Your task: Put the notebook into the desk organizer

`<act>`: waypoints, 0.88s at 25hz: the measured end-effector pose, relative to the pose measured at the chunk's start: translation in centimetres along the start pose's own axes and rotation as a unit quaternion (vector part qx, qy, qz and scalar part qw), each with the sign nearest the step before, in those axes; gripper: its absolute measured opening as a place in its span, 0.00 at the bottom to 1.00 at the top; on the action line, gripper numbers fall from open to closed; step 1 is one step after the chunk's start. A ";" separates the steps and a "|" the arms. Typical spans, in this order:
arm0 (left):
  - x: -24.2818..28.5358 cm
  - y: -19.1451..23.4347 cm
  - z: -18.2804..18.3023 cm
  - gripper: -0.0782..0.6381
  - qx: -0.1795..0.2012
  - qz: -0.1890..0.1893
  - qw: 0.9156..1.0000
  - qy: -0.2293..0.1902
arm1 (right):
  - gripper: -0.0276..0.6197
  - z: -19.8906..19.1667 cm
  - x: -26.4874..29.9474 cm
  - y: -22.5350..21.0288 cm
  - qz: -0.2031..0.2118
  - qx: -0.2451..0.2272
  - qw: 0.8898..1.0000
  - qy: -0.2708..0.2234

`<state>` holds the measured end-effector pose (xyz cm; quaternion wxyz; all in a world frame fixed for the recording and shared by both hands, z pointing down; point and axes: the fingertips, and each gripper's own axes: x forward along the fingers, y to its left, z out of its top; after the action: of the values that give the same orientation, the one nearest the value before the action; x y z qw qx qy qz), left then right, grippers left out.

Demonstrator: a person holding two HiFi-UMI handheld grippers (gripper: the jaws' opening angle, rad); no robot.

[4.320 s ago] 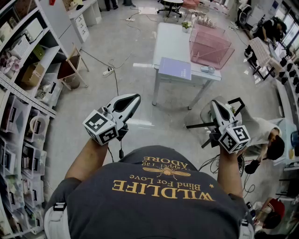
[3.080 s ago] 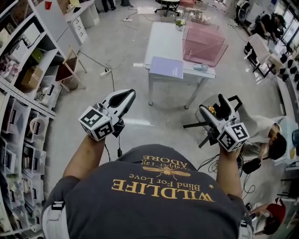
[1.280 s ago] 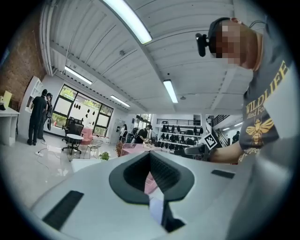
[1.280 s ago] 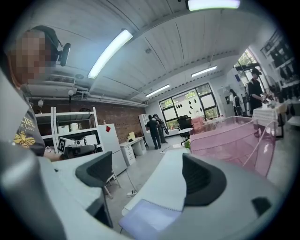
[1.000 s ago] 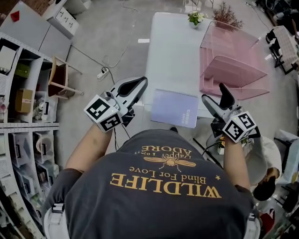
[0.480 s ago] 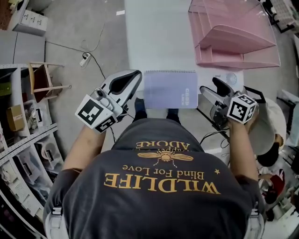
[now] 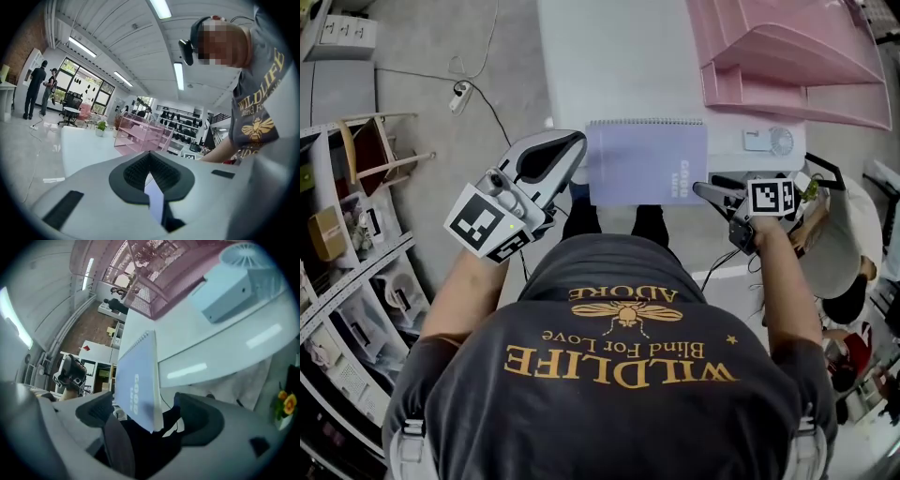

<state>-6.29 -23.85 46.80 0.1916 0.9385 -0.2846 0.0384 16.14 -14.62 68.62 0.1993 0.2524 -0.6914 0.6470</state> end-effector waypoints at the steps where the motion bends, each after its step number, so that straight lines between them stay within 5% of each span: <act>1: 0.0 0.0 -0.3 0.11 -0.003 0.001 1.000 0.001 | 0.74 -0.1 0.7 -0.1 0.007 0.007 1.000 0.007; 11: -0.9 0.1 -0.9 0.11 -0.013 0.015 1.000 0.004 | 0.67 -0.7 5.1 0.1 0.033 0.030 0.998 0.055; 18: -1.8 0.0 -0.2 0.11 -0.008 0.018 1.000 -0.005 | 0.19 -0.6 4.3 1.5 0.015 0.045 0.997 0.054; 22: -2.5 0.1 0.4 0.11 -0.008 0.019 1.000 -0.009 | 0.11 0.0 3.1 4.0 0.026 0.040 0.998 0.034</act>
<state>-8.40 -22.78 46.02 0.1955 0.9317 -0.3046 0.0315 11.26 -14.80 67.35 0.1955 0.2202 -0.6640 0.6873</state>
